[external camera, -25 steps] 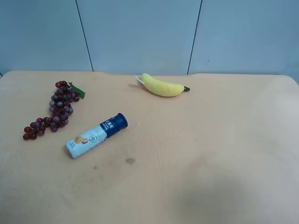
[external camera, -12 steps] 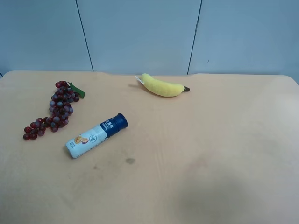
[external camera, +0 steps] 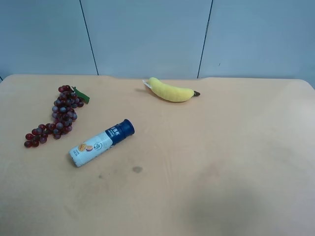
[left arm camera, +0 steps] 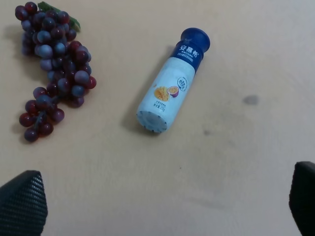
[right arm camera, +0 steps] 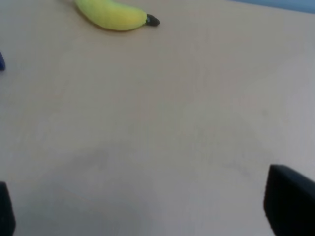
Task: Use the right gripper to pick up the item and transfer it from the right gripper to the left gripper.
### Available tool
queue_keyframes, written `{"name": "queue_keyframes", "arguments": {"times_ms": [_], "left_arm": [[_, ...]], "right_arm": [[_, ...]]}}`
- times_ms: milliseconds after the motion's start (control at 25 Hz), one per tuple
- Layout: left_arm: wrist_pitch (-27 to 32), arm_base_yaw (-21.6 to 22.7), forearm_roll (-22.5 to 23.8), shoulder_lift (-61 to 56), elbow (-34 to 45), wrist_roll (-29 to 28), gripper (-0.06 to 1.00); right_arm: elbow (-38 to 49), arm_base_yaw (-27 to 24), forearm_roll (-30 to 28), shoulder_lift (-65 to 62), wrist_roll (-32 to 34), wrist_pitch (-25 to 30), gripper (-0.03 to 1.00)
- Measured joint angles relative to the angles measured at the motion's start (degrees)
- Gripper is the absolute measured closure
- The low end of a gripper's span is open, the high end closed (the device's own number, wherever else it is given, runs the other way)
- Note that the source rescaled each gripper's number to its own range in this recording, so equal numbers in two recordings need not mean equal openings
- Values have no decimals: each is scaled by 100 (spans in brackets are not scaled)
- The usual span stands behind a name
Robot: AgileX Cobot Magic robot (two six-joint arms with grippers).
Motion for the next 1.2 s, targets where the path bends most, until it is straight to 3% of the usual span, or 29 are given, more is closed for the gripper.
{"name": "queue_keyframes", "arguments": {"times_ms": [360, 640, 760, 1200], "left_arm": [[0, 182, 0, 0, 0, 0, -6], [0, 2012, -5, 0, 0, 0, -6], [0, 2543, -5, 0, 0, 0, -6], [0, 2698, -16, 0, 0, 0, -6]], "right_arm": [[0, 0, 0, 0, 0, 0, -3], [0, 0, 0, 0, 0, 0, -3], [0, 0, 0, 0, 0, 0, -3], [0, -49, 0, 0, 0, 0, -3]]}}
